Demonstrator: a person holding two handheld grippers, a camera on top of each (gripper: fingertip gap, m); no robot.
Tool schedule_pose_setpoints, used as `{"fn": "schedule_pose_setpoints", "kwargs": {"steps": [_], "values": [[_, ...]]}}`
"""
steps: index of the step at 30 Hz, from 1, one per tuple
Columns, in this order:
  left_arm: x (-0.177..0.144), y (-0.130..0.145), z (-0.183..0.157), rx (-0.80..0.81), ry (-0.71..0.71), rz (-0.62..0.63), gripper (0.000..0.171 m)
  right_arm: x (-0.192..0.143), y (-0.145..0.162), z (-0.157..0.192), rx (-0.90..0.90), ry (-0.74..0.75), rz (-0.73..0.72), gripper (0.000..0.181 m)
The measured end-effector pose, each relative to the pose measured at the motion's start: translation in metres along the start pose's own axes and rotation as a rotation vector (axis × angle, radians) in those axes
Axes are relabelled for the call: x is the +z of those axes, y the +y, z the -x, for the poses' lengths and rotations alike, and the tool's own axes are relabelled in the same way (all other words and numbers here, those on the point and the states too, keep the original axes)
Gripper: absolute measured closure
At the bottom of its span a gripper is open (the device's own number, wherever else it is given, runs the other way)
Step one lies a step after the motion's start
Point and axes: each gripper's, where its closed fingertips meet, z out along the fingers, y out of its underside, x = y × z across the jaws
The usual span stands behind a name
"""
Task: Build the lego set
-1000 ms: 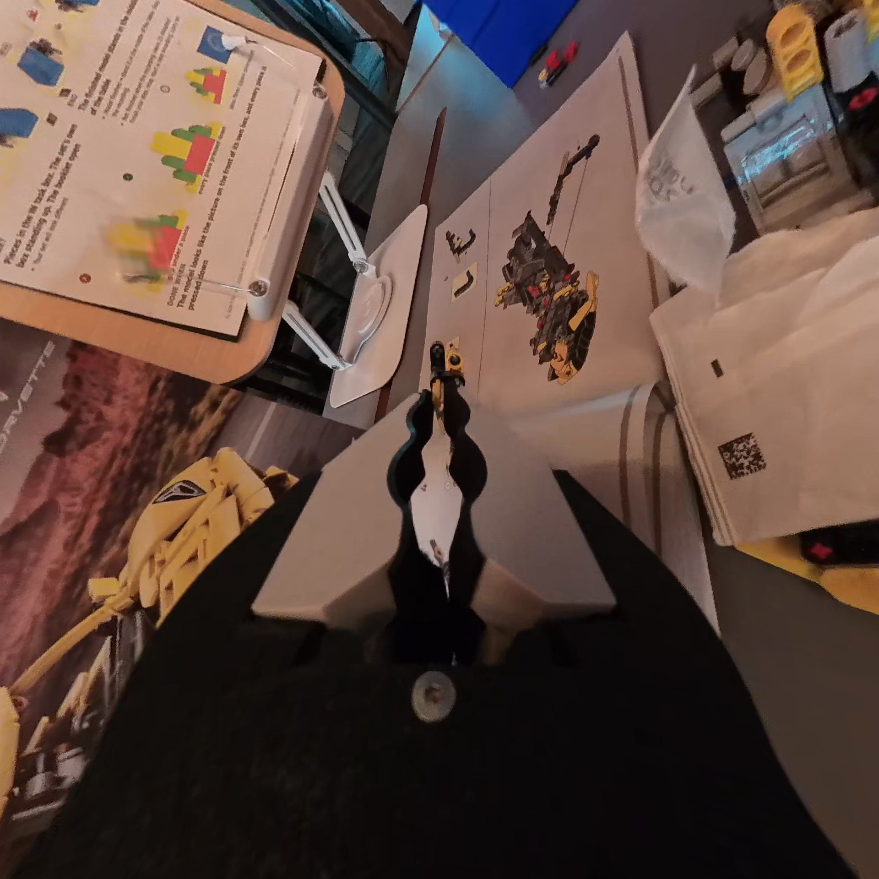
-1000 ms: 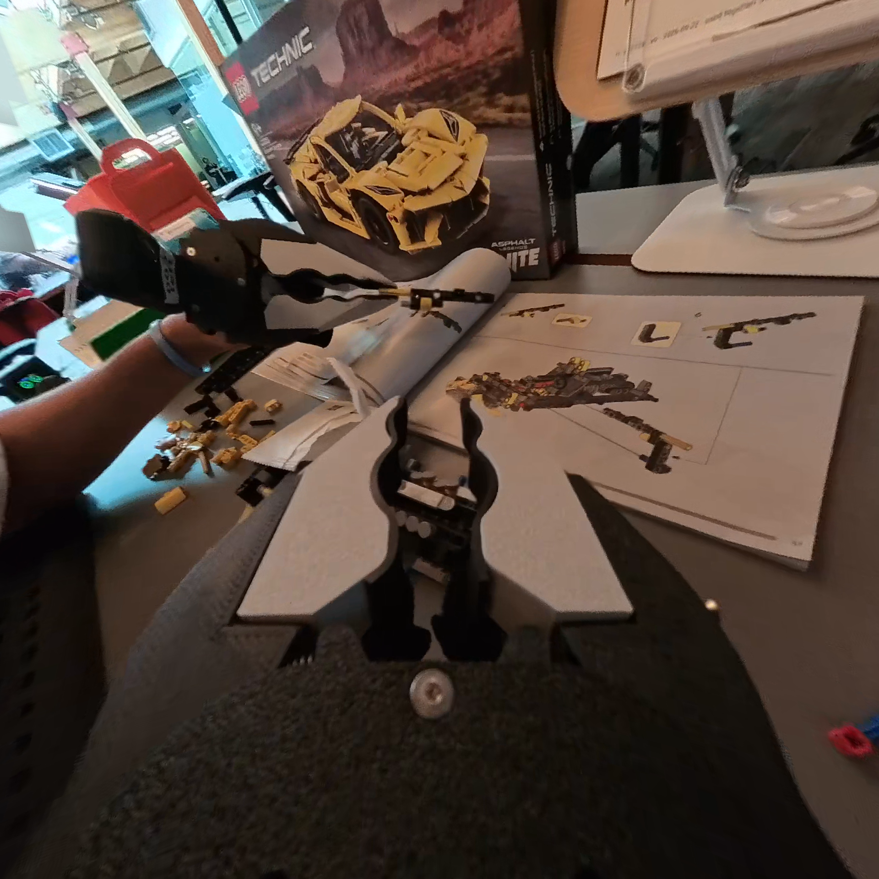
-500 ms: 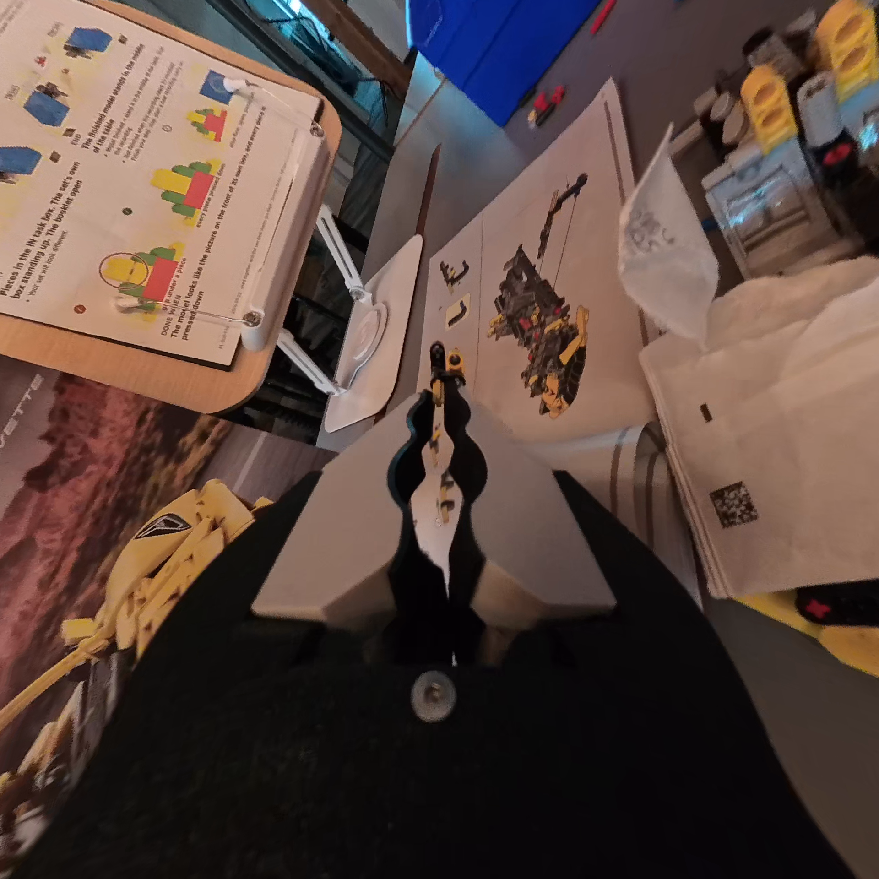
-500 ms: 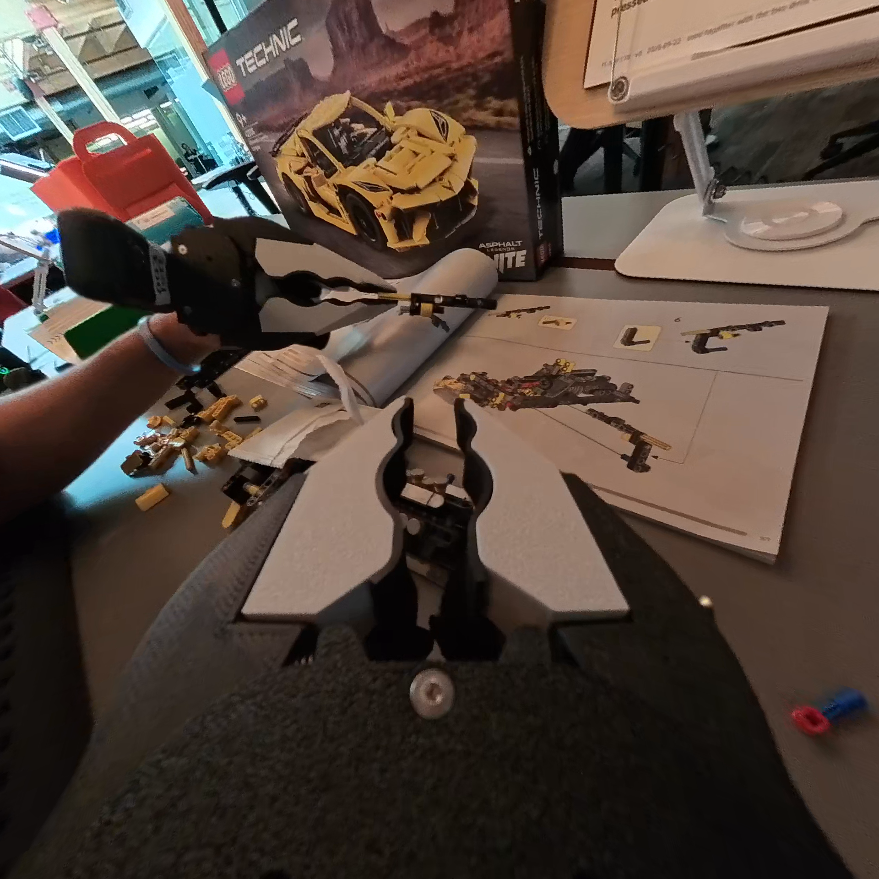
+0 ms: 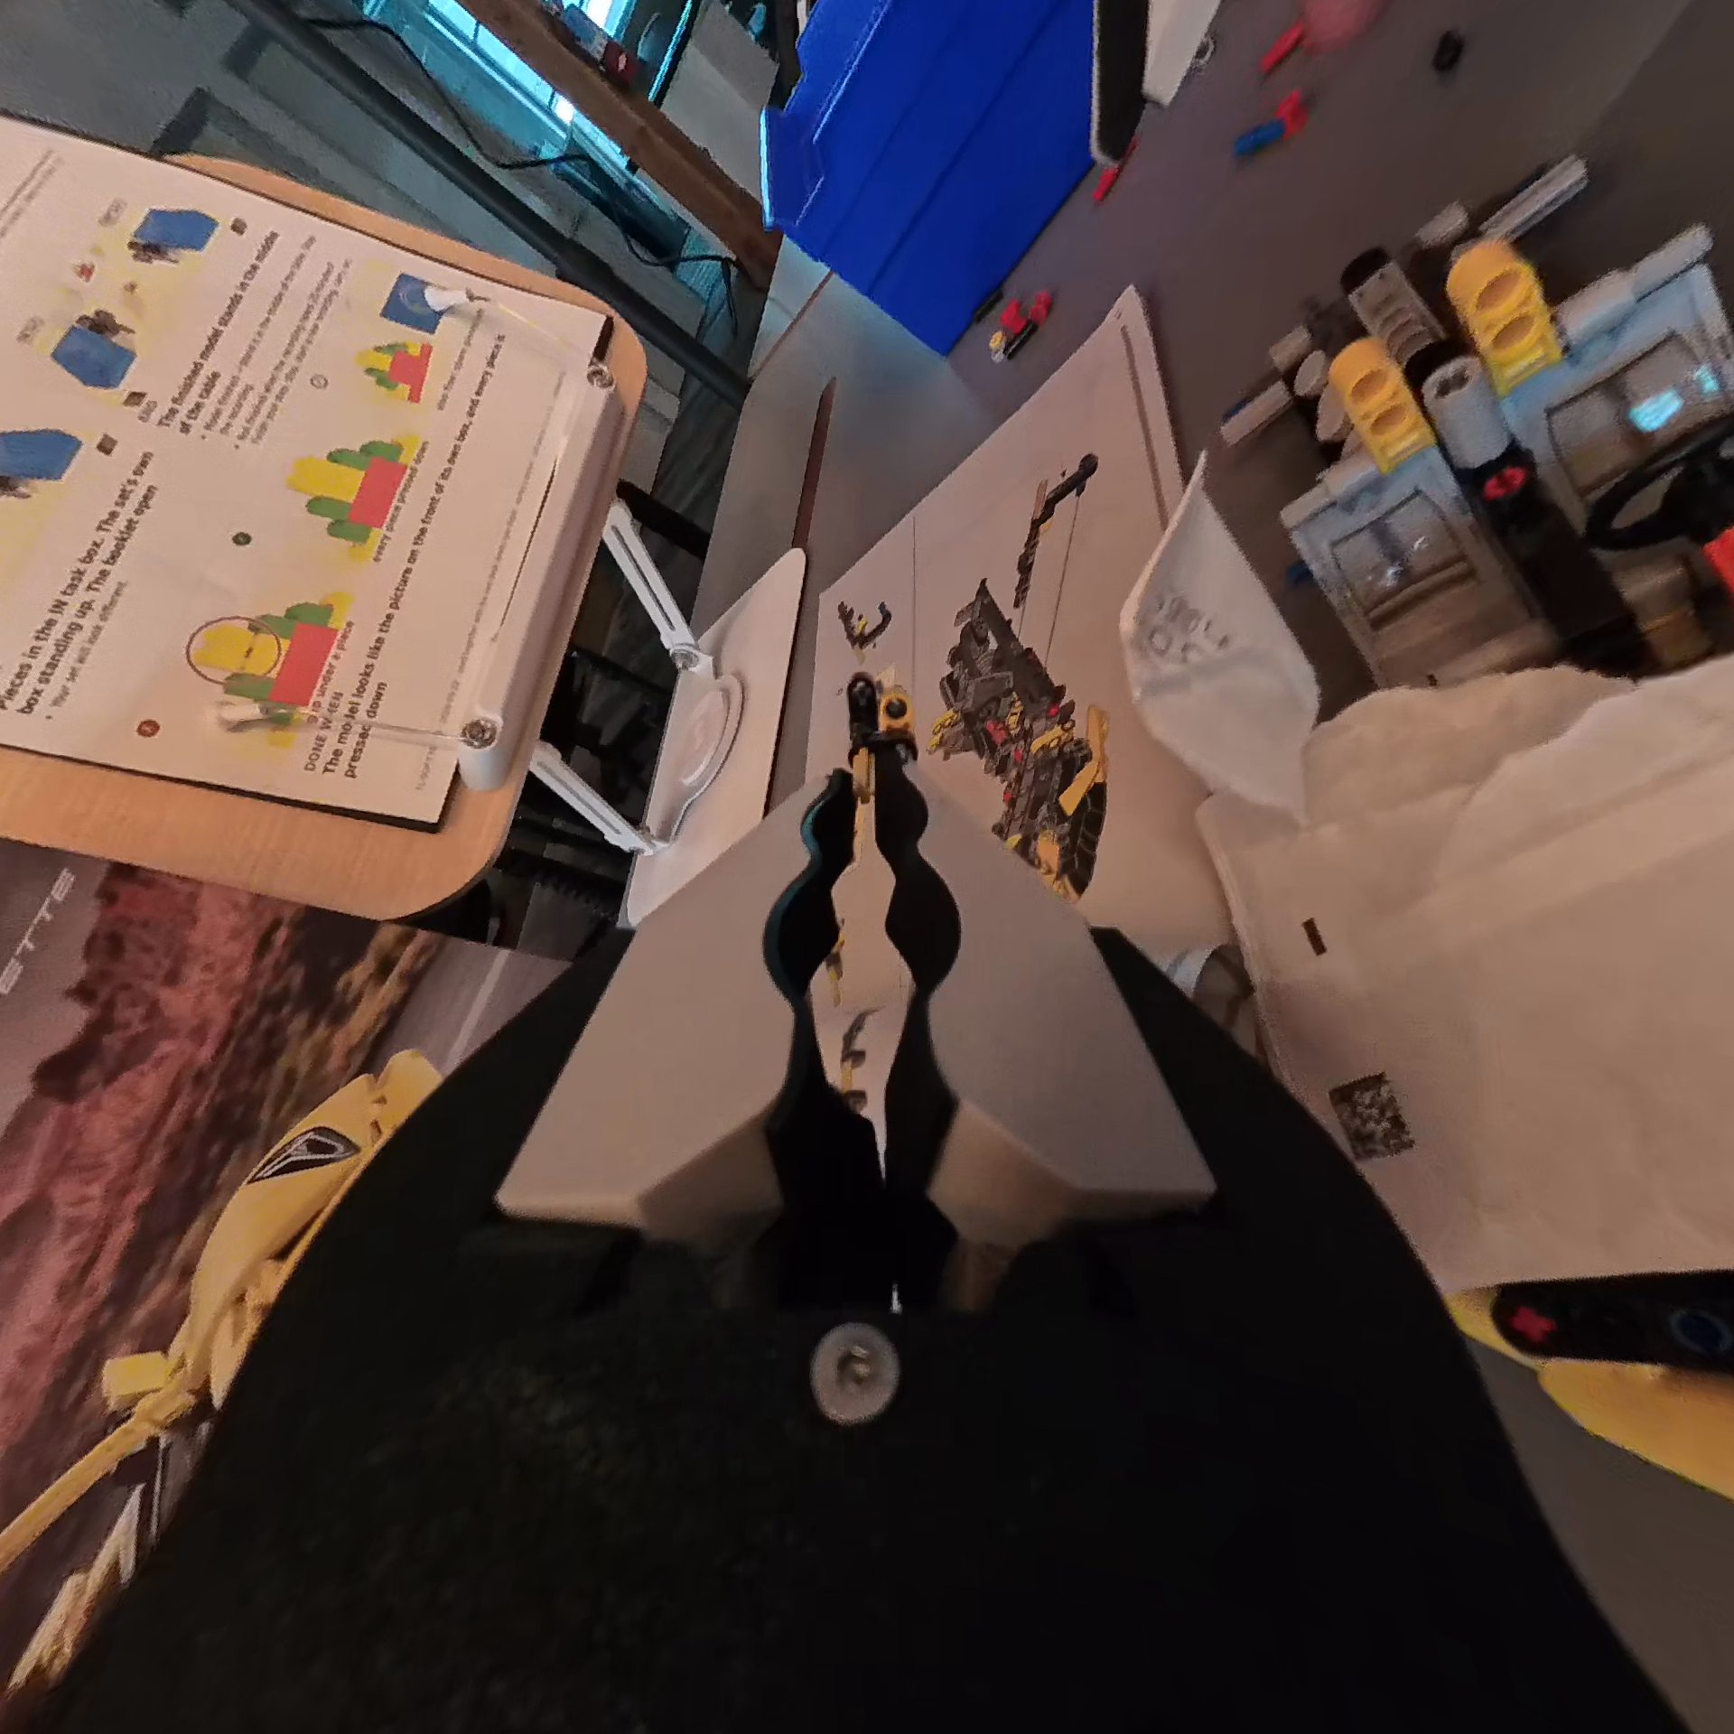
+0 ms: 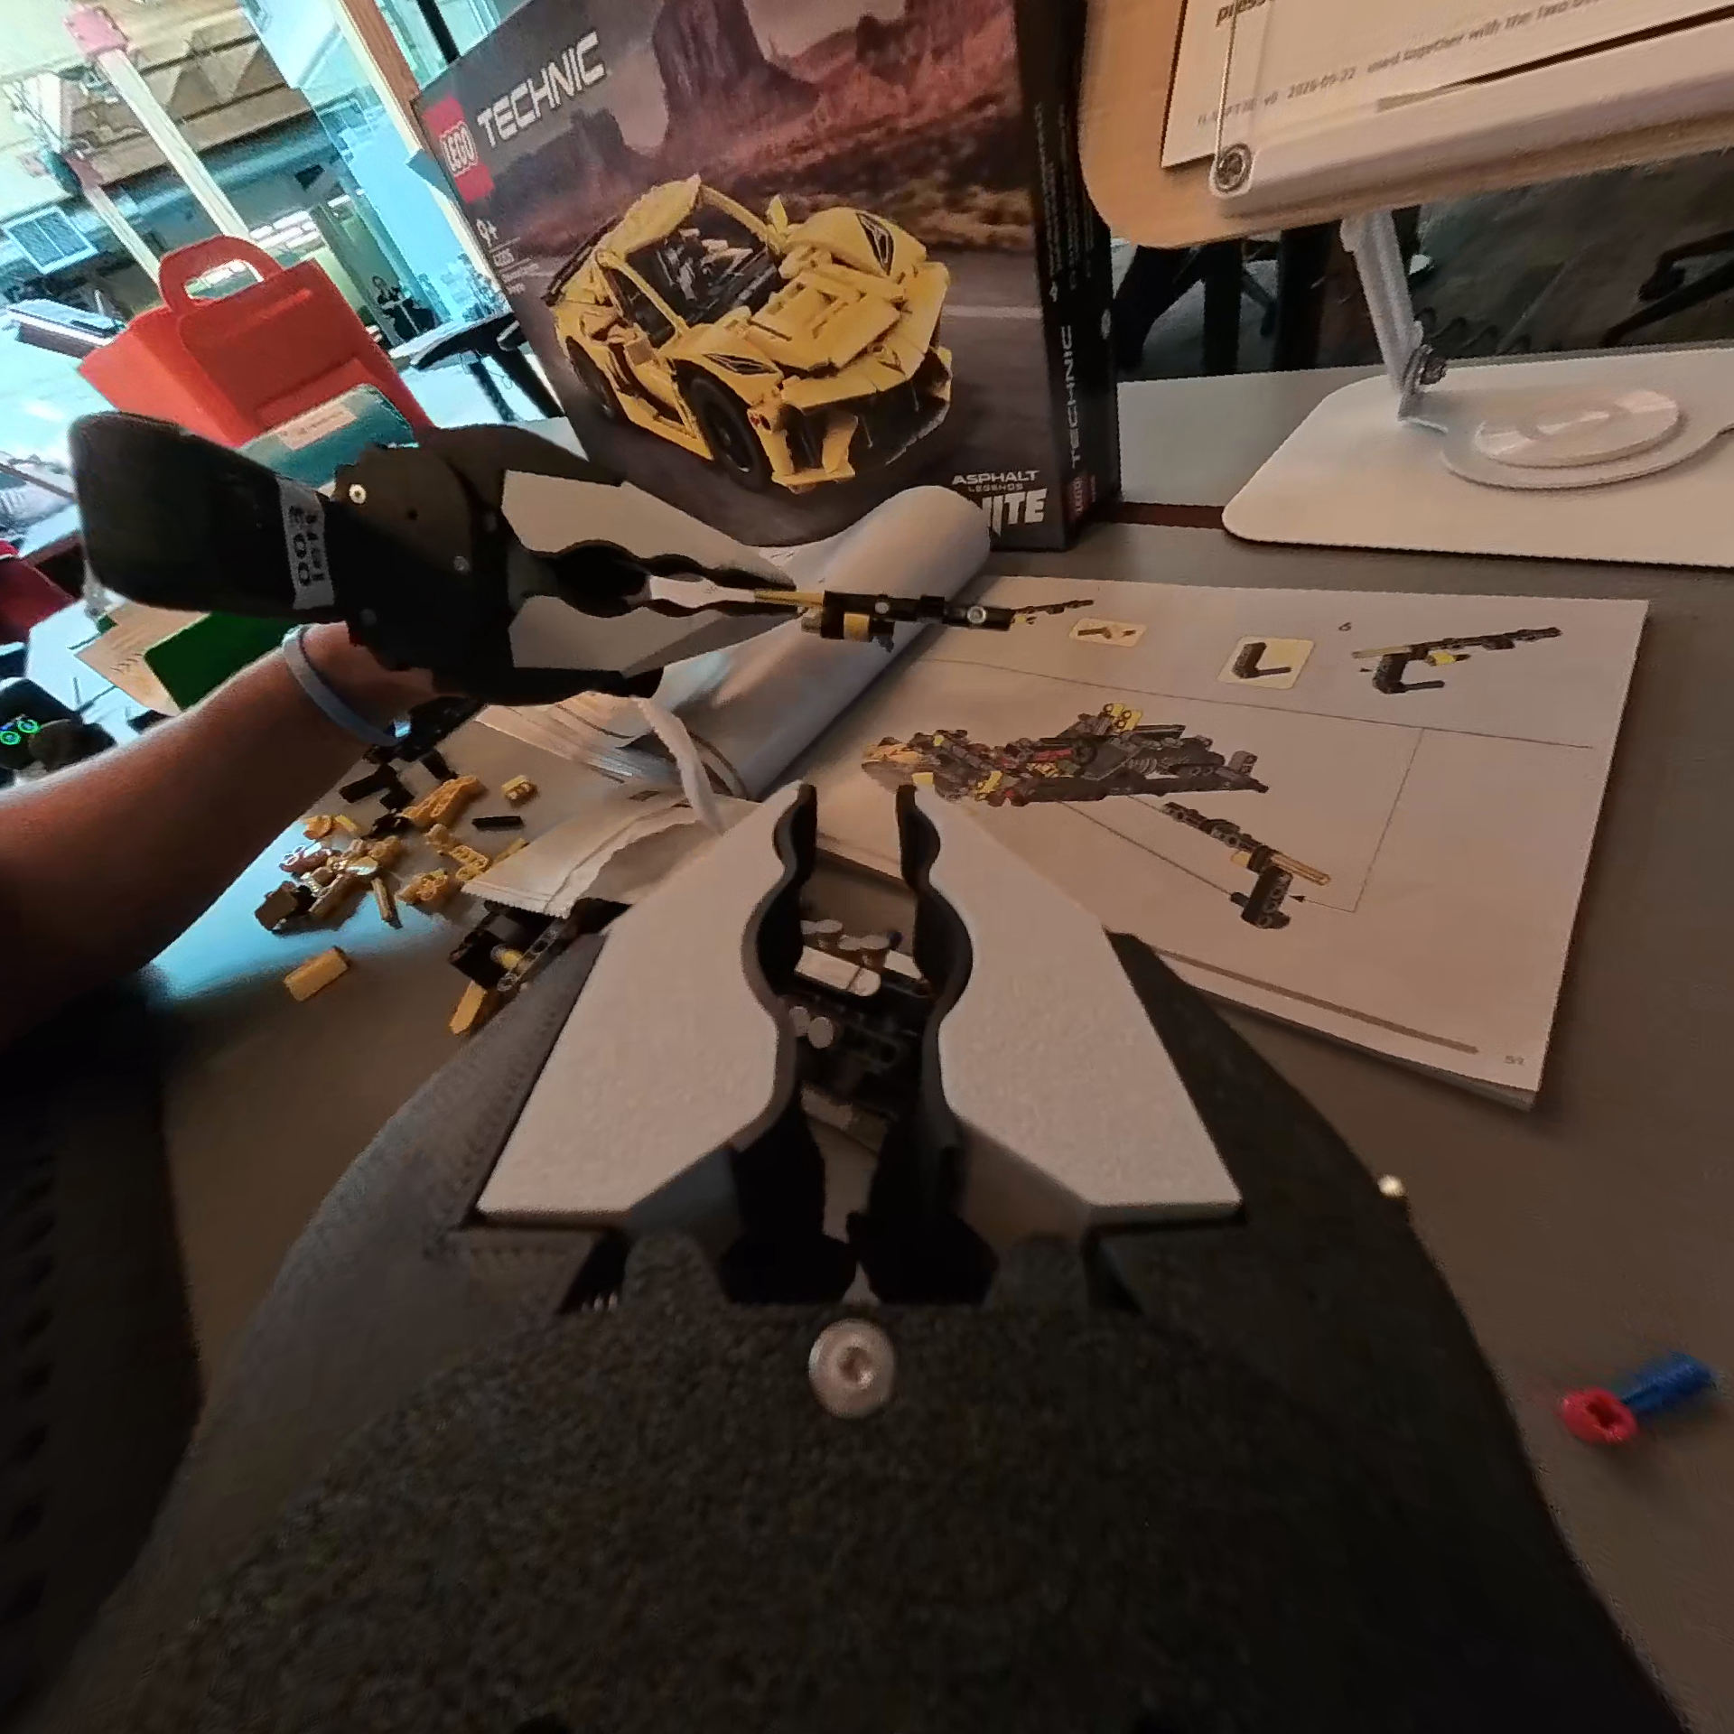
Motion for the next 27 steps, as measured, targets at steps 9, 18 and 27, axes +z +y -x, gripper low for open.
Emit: {"fn": "schedule_pose_setpoints", "kwargs": {"steps": [9,18,27], "values": [[0.006,-0.013,-0.009,0.009,0.026,-0.017,0.170,0.001,0.002,-0.002,-0.014,0.014,0.014,0.165],[0.008,-0.038,-0.011,-0.031,0.036,-0.080,0.170,0.001,0.005,-0.013,-0.010,0.061,0.028,0.166],[0.009,-0.035,-0.014,-0.039,0.047,-0.069,0.170,0.000,0.003,-0.016,-0.018,0.076,0.019,0.164]]}}
